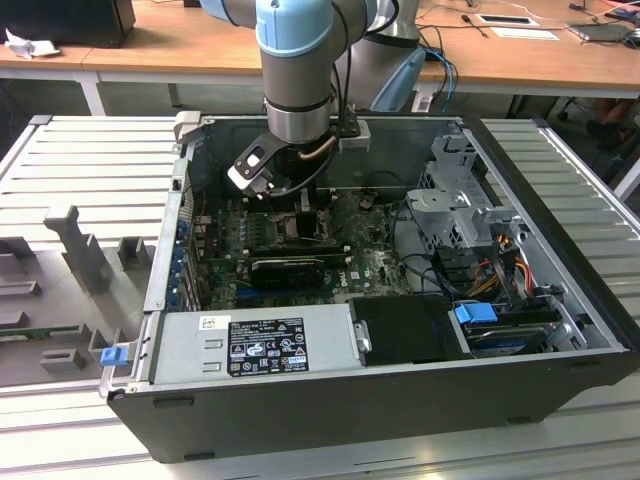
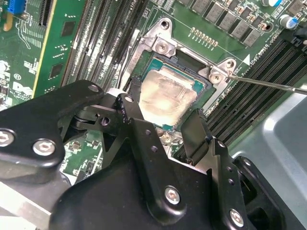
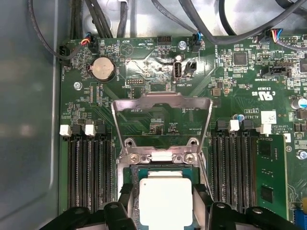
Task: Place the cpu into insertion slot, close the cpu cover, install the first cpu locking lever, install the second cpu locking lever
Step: 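Place the cpu into insertion slot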
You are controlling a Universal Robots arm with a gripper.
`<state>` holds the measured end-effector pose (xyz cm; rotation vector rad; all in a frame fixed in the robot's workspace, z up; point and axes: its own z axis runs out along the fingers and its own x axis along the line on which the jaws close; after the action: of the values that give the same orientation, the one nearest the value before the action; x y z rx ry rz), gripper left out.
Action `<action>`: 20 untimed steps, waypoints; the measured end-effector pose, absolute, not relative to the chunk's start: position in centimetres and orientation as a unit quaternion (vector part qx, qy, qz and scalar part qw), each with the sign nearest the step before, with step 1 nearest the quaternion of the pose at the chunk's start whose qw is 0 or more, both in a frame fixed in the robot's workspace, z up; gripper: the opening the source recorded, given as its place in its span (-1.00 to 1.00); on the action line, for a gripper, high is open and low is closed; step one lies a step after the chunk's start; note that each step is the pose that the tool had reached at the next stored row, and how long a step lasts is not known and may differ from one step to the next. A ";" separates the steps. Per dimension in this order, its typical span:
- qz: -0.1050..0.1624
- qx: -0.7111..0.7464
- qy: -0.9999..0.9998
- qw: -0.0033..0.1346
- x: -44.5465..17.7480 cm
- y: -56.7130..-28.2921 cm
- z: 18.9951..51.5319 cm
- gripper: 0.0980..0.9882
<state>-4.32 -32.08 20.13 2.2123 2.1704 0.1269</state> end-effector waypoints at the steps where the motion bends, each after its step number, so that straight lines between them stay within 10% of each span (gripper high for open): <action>1: 0.042 0.713 0.699 0.019 -4.3 -32.1 20.1 0.14; 12: 0.039 0.714 0.699 0.017 -4.1 -32.1 21.3 0.10; 20: 0.034 0.714 0.699 0.017 -3.8 -32.1 21.6 -0.98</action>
<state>-3.85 -32.10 21.62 2.2194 2.1727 0.1050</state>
